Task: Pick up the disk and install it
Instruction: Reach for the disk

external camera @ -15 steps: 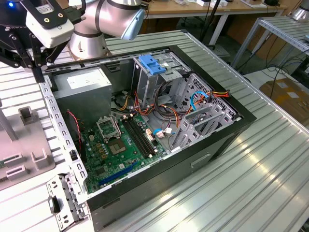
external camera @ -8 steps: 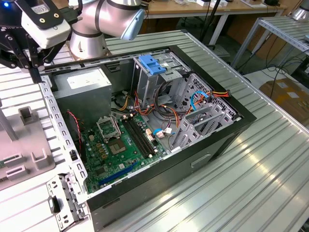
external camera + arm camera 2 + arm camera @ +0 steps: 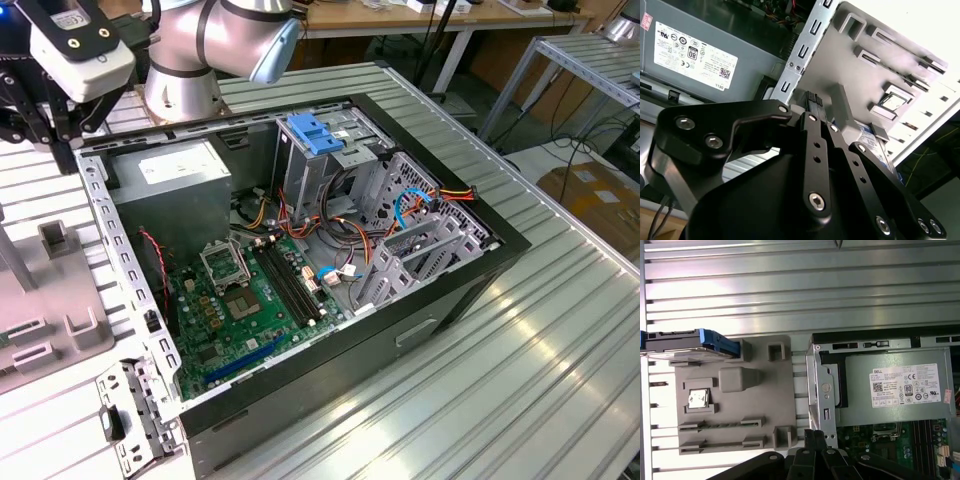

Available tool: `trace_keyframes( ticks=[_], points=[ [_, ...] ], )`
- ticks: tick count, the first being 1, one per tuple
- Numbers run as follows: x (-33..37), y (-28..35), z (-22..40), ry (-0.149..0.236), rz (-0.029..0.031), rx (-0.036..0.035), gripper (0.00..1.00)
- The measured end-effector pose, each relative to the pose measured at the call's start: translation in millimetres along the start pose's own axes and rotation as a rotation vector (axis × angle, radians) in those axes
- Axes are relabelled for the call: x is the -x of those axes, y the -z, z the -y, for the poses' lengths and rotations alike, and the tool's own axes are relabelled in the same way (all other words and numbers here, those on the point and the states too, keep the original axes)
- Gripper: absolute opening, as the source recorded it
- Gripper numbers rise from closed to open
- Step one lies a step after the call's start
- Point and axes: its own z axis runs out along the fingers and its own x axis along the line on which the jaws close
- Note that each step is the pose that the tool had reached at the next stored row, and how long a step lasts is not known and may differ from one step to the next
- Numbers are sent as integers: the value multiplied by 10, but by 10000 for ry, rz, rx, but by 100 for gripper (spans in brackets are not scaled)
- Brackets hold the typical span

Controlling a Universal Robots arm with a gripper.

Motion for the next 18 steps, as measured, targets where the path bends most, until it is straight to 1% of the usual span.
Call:
trace_keyframes(
  ticks=[11, 18],
  points=[
    [-110, 3, 8, 0, 0, 1, 11],
    [-165, 5, 12, -1, -1, 0, 11]
  ],
)
